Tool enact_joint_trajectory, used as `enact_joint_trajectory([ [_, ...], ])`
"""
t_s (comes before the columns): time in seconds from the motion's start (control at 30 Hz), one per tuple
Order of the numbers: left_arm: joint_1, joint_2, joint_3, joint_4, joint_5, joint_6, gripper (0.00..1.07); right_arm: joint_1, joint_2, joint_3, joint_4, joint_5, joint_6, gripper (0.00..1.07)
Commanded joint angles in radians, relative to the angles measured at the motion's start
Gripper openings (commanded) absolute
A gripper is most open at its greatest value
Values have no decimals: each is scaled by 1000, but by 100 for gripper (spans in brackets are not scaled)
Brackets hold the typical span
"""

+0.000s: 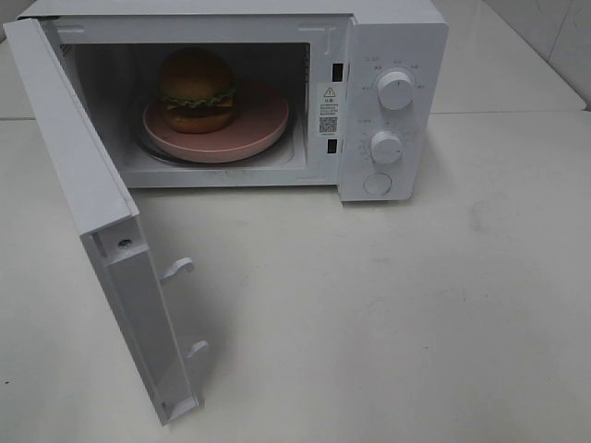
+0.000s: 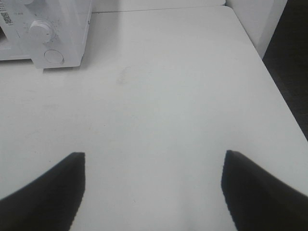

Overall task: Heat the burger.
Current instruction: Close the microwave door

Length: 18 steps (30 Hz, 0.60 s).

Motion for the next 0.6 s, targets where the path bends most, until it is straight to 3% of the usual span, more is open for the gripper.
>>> enact_joint_trajectory([
  [0.03,-3,-7,3,-2,-9,-5,102,-8,-26,2,3,-2,3,75],
  [0.4,-3,35,-29,-9,-81,-5,100,-8,-26,2,3,-2,3,75],
  [0.5,-3,68,-26,-6,-159,-4,92,-8,-26,2,3,-2,3,75],
  [0.53,-3,81,-24,-4,-181,-4,87,-8,-26,2,3,-2,3,75],
  [0.57,-3,106,-17,-1,-229,-4,74,-8,-26,2,3,-2,3,75],
  [0.6,-3,106,-17,-1,-229,-4,74,-8,-26,2,3,-2,3,75],
])
